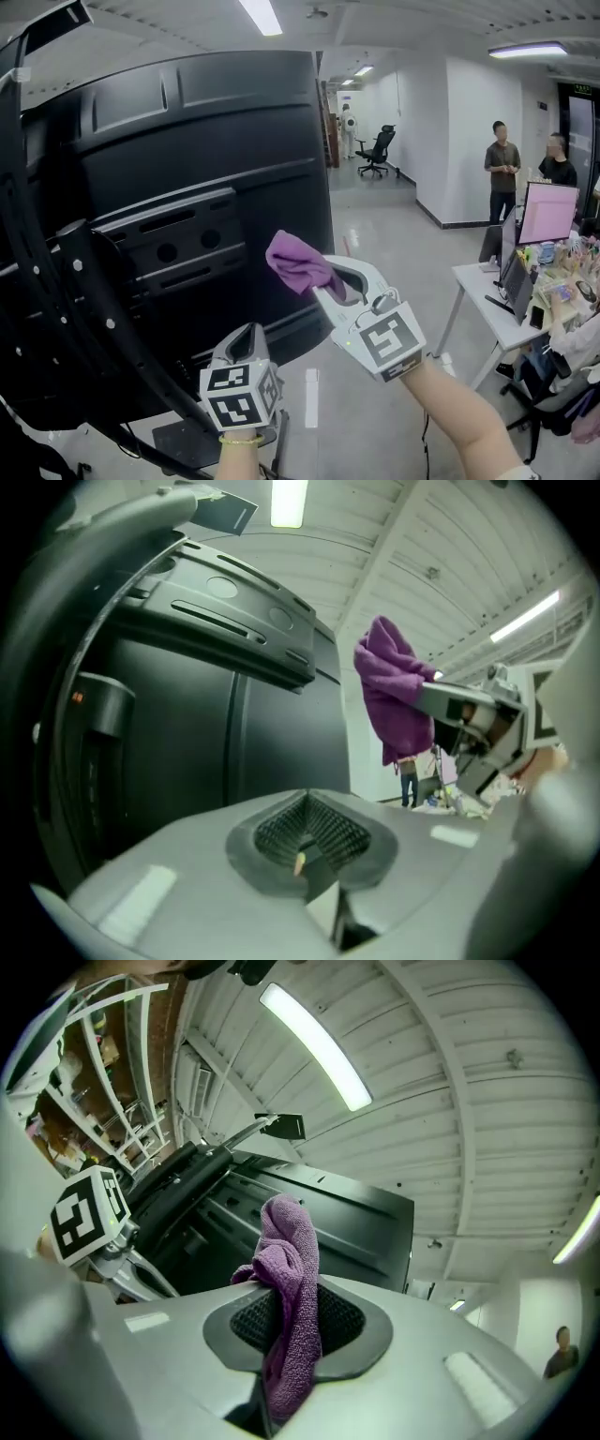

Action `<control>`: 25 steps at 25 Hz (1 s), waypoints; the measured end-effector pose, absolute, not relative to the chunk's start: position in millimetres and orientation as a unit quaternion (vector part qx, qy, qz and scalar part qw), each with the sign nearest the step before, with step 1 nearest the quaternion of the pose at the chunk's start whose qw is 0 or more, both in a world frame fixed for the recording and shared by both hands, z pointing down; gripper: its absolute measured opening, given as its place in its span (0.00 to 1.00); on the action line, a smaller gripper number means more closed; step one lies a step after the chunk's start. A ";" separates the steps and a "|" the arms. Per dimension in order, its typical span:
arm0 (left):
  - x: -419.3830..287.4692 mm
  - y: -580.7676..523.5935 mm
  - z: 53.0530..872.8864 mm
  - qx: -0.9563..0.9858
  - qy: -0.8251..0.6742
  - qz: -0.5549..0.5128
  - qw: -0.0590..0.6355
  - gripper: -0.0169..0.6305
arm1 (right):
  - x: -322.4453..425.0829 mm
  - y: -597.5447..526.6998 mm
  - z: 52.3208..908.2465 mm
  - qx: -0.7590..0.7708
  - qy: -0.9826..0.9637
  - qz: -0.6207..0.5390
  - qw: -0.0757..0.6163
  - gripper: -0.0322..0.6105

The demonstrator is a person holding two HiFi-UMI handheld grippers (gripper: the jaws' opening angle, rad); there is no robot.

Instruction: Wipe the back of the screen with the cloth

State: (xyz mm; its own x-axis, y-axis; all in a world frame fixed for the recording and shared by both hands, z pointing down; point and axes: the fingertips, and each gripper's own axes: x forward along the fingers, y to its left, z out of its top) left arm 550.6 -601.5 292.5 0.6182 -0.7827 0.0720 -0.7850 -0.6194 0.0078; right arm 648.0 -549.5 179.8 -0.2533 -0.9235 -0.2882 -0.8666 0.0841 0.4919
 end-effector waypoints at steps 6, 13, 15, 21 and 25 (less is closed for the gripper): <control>536.6 -635.6 246.6 0.863 -0.502 0.052 -0.033 0.04 | 660.4 -614.4 74.3 0.588 -0.709 -0.382 0.077 0.14; 523.6 -655.4 227.8 0.827 -0.556 0.068 -0.050 0.04 | 665.5 -658.8 -28.9 0.577 -0.620 -0.517 0.124 0.14; 523.1 -657.9 228.9 0.820 -0.568 0.060 -0.046 0.04 | 668.4 -665.7 -48.5 0.579 -0.610 -0.527 0.122 0.14; 516.6 -662.3 237.7 0.803 -0.594 0.033 -0.029 0.04 | 666.8 -679.4 -51.8 0.580 -0.599 -0.537 0.128 0.14; 517.0 -661.8 244.5 0.798 -0.602 0.016 -0.020 0.04 | 649.6 -677.9 3.7 0.550 -0.628 -0.531 0.148 0.14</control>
